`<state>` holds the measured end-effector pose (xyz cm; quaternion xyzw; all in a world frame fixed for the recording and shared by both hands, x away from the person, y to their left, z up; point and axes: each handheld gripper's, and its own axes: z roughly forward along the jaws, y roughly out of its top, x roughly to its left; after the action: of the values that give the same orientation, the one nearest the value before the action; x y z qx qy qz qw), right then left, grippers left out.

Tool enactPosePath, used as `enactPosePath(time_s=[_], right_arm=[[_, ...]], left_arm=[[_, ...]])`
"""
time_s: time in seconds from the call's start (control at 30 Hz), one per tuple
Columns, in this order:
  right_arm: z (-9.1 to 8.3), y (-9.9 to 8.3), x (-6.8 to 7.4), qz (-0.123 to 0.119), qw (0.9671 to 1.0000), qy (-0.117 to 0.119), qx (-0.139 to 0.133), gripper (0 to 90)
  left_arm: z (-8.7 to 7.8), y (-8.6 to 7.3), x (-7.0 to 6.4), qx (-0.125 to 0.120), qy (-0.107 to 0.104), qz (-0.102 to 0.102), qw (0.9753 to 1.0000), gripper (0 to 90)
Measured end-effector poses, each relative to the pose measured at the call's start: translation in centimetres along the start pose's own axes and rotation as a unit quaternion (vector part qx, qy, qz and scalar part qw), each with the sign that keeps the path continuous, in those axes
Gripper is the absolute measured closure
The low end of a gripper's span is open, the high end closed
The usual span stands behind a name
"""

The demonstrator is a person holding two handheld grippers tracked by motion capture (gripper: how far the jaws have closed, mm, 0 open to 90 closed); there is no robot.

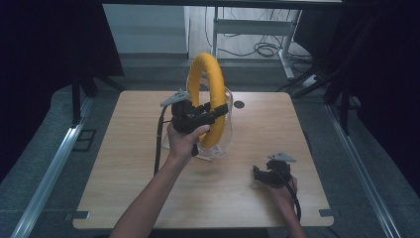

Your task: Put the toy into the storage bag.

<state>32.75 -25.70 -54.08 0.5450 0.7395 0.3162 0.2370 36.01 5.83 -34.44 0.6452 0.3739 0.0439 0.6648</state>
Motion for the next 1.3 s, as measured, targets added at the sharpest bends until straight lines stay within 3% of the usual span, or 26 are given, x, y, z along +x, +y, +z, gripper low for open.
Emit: enactPosePath(time_s=[0.73,1.0,1.17,1.3], right_arm=[[0.0,0.0,0.0,0.000,1.0000,0.000,0.000,17.9],[0.0,0.0,0.0,-0.001,1.0000,0.000,0.000,17.9],[0.0,0.0,0.0,-0.001,1.0000,0.000,0.000,17.9],[0.0,0.0,0.0,0.000,1.0000,-0.001,0.001,17.9]], left_arm=[[1.4,-3.0,3.2,0.031,0.028,-0.034,0.9986,50.6],[1.4,-3.4,3.7,0.036,0.032,-0.036,0.9982,50.6],[1.0,-3.4,4.4,0.025,0.038,-0.054,0.9975,50.4],[1.0,-3.2,4.7,0.028,0.039,-0.056,0.9973,50.1]])
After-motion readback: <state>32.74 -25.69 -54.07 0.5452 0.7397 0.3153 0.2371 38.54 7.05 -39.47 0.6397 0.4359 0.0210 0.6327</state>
